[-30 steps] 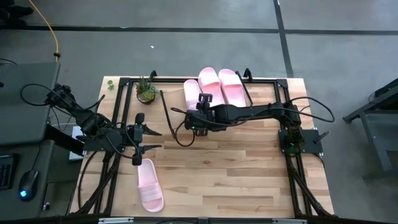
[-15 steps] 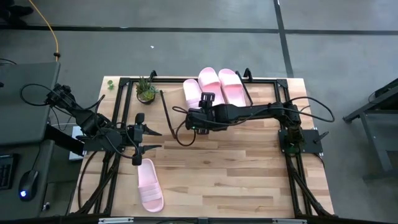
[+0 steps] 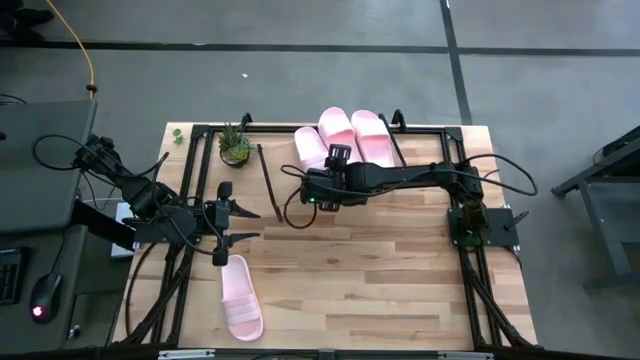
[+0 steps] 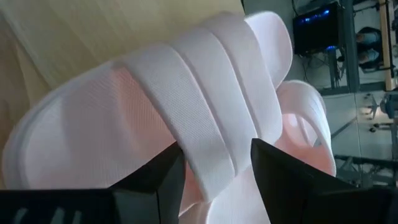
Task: Pick and place slides into the shelf
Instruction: Put the right pink slide on the shelf
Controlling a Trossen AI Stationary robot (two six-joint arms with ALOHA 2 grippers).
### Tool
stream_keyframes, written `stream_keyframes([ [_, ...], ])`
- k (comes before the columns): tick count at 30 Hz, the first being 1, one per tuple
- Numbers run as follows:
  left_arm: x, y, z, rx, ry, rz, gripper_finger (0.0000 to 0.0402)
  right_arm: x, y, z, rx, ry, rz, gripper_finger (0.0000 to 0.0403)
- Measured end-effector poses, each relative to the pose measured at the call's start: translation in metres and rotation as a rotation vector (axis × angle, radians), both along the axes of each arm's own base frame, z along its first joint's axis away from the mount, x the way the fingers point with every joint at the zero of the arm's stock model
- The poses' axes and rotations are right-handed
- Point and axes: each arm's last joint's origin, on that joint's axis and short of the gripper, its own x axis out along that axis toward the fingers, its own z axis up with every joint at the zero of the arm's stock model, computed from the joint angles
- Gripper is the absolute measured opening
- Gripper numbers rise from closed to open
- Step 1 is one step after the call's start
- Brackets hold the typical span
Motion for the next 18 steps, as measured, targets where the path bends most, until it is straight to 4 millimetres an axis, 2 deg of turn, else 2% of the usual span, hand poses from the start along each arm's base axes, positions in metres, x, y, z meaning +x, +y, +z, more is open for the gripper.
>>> stream_keyframes([
  [18, 0.0000, 0.0000, 0.0000, 0.001, 0.000, 0.000, 0.0179, -0.0017, 0.0041, -0.0016, 0.045, 0.022, 0.020, 0.0170],
])
